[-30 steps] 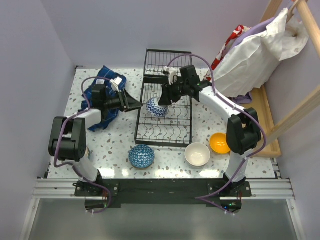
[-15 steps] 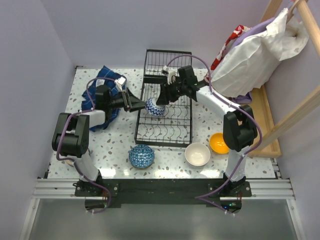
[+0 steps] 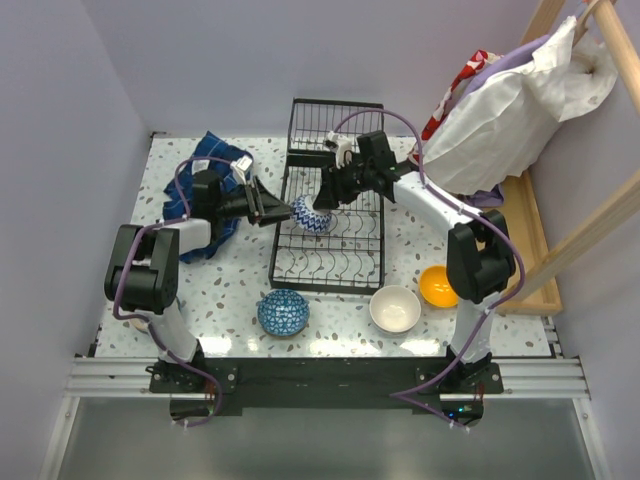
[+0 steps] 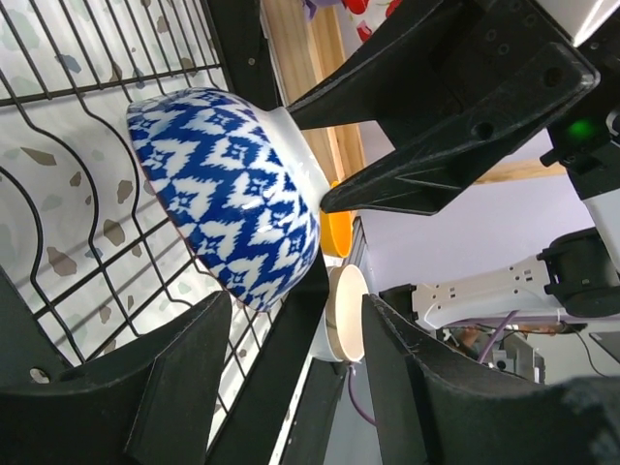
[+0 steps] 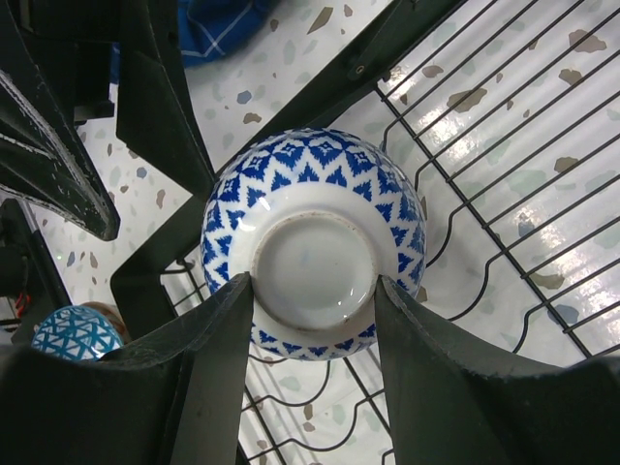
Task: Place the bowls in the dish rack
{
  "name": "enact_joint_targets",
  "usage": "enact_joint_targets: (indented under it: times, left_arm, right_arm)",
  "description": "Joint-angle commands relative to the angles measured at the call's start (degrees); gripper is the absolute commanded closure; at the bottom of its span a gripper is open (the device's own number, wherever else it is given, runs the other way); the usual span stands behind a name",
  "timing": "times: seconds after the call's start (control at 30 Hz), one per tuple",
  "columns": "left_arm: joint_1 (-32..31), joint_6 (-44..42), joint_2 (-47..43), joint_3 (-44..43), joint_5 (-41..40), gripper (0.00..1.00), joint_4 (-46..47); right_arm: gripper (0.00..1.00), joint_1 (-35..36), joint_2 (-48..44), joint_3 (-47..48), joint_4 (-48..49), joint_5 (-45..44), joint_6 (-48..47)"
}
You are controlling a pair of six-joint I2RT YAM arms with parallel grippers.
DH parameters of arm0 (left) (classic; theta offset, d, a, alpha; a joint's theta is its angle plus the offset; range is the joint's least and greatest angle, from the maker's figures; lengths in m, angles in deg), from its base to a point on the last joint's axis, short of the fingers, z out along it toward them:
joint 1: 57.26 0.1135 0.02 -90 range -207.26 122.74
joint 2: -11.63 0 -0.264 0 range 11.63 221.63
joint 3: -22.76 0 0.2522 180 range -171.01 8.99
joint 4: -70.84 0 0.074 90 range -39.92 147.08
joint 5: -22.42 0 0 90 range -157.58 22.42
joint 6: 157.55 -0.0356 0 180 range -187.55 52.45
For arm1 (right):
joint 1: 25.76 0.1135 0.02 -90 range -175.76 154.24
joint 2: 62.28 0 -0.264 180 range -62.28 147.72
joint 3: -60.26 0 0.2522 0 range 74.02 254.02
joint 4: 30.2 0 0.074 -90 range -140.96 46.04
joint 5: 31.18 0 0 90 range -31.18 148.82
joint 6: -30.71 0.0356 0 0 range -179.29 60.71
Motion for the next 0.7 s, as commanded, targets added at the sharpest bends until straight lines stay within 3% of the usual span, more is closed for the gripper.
enact_joint_targets:
  times: [0.0,0.2,0.37,0.5,0.67]
  left_arm:
    - [0.02,-1.82,-0.09,-2.32,-0.60,0.38,-1.14]
    - [-0.15,0.54,2.46,-3.90,-0.86,0.39,1.75]
    - [-0.68,6.34,4.83,-3.38,-0.34,0.44,10.17]
    - [-1.12,12.67,6.15,-2.41,-0.16,0.59,16.87]
    - [-1.56,17.33,7.03,-1.53,0.27,0.66,22.67]
  right_arm:
    - [0.83,-0.18,-5.24,0.67,1.51,1.69,-0.38]
    - [0.83,-0.18,-6.04,-0.30,1.51,1.87,-0.21]
    - [0.82,-0.09,-5.86,-2.14,3.79,1.78,1.99]
    - [0.82,0.08,-4.63,-1.80,4.76,1.69,3.05]
    - [0.82,0.26,-3.05,-1.36,5.55,1.52,3.57]
